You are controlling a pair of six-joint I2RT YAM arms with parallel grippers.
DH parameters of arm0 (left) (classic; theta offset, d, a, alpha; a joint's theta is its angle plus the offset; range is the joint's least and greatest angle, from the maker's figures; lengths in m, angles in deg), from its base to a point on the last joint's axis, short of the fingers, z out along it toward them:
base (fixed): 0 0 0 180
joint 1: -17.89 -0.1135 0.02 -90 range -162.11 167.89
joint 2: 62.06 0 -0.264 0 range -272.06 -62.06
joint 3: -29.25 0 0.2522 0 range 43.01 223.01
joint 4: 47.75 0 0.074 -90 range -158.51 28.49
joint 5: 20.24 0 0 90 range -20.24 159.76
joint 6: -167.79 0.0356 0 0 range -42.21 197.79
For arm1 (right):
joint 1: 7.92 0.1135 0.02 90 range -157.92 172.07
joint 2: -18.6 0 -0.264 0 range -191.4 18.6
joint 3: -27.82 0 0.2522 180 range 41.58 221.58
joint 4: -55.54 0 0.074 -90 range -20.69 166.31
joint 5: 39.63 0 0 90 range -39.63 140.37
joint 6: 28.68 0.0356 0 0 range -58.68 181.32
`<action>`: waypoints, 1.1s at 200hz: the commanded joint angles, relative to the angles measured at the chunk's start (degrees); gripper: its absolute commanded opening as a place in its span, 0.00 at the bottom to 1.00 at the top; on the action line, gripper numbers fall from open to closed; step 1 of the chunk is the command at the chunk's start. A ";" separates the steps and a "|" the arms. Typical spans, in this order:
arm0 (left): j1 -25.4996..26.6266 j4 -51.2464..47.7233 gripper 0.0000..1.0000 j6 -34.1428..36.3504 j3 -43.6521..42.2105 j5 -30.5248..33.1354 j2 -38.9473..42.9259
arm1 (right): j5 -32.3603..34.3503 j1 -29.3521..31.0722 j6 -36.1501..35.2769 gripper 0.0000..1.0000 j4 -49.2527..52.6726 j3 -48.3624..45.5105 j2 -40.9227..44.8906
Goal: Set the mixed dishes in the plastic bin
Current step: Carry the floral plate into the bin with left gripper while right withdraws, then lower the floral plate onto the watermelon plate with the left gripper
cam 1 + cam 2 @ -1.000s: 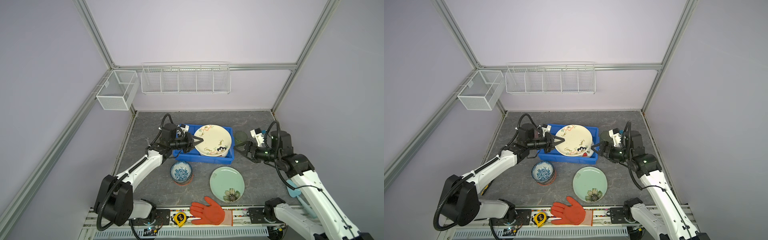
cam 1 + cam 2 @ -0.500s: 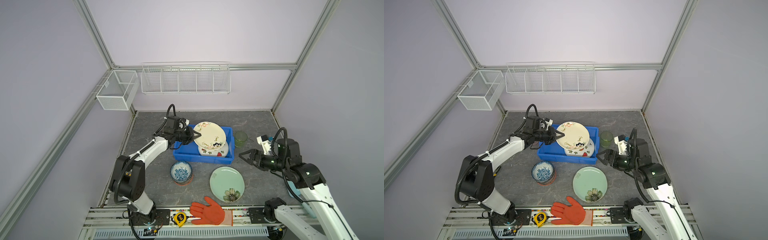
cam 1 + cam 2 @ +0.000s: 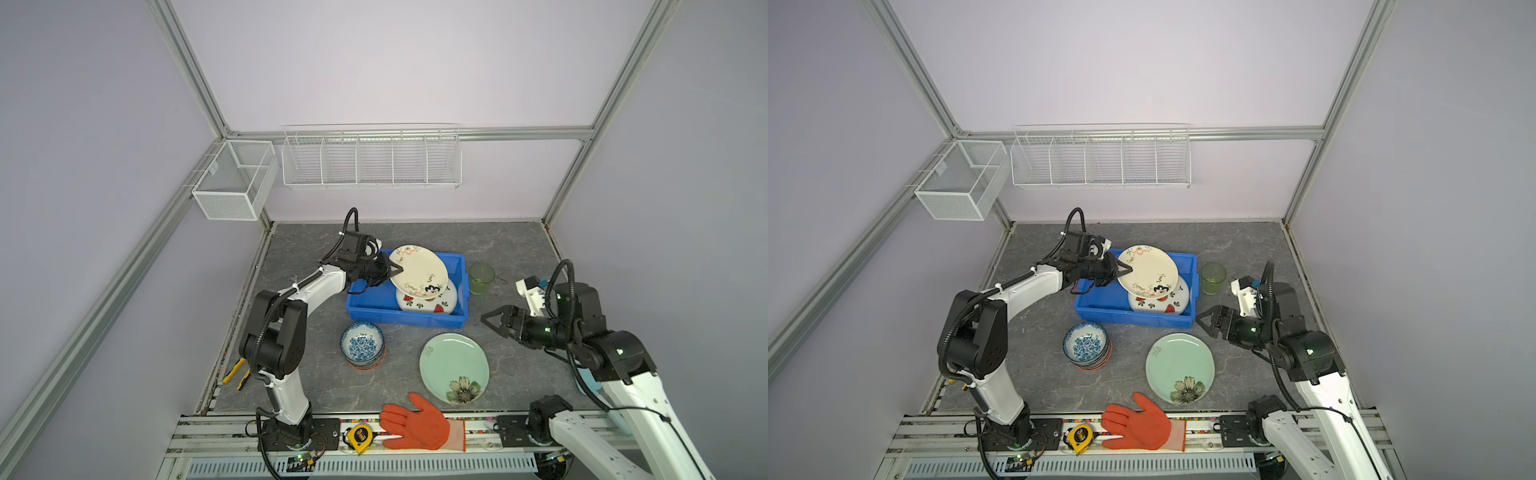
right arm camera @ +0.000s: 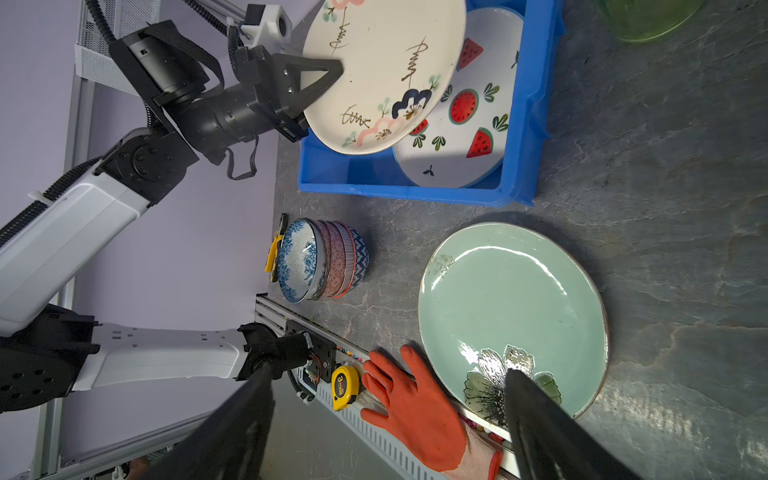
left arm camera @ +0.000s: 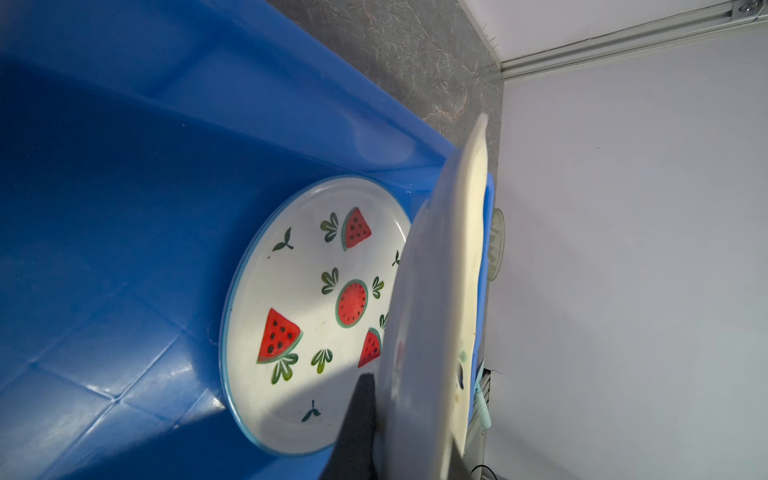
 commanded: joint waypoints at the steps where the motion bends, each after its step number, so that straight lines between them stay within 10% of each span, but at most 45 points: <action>1: 1.02 4.18 0.00 1.58 3.12 -1.82 -0.49 | 0.79 -0.14 -1.21 0.88 0.99 -0.97 0.65; 220: 4.41 8.04 0.00 2.03 1.35 -0.23 -7.83 | 4.05 -0.20 -1.74 0.88 6.44 -4.04 4.22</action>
